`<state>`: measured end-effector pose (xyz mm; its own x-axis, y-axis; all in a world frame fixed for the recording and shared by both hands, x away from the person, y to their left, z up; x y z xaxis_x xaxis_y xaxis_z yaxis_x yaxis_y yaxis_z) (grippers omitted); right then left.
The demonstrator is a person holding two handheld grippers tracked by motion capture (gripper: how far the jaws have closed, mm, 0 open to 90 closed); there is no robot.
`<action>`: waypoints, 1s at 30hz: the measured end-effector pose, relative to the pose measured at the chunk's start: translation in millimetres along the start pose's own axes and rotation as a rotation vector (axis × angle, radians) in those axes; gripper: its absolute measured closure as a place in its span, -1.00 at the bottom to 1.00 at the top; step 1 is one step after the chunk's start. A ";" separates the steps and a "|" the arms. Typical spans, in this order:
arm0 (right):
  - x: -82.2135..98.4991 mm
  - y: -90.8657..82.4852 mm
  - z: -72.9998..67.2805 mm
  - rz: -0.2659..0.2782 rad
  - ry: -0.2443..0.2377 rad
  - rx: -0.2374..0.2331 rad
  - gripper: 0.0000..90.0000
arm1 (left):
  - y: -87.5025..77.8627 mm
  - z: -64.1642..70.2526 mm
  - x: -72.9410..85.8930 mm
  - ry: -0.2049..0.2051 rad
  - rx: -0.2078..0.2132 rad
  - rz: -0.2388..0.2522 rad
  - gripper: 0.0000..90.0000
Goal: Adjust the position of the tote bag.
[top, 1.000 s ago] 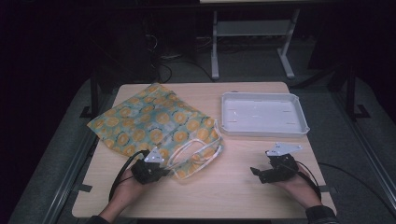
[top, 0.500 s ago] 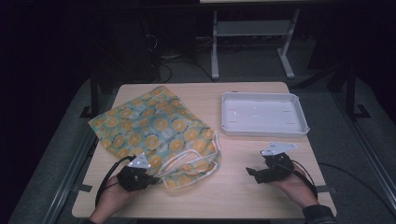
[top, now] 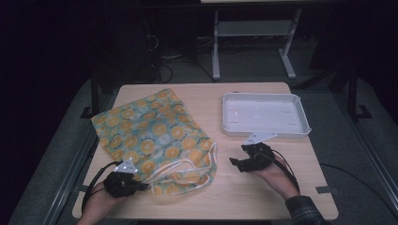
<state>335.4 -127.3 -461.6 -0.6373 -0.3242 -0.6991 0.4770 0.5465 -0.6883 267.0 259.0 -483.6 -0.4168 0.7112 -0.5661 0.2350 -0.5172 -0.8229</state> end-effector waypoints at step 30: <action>-46.7 110.3 -8.5 -0.100 -0.029 -0.082 0.23 | -2.9 -3.5 3.9 -0.011 0.013 0.002 0.96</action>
<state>412.6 -45.3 -503.3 -0.6606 -0.4016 -0.6342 0.3606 0.5712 -0.7374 267.8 264.9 -483.6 -0.4255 0.7049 -0.5675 0.2246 -0.5252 -0.8208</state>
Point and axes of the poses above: each handheld gripper's, and its own axes: y roughly forward along the jaws, x roughly out of its underside, z roughly to its right, the point moved 5 cm from there along y, roughly forward along the jaws, and after that the axes turned 10 degrees about y, right-handed, at the moved point
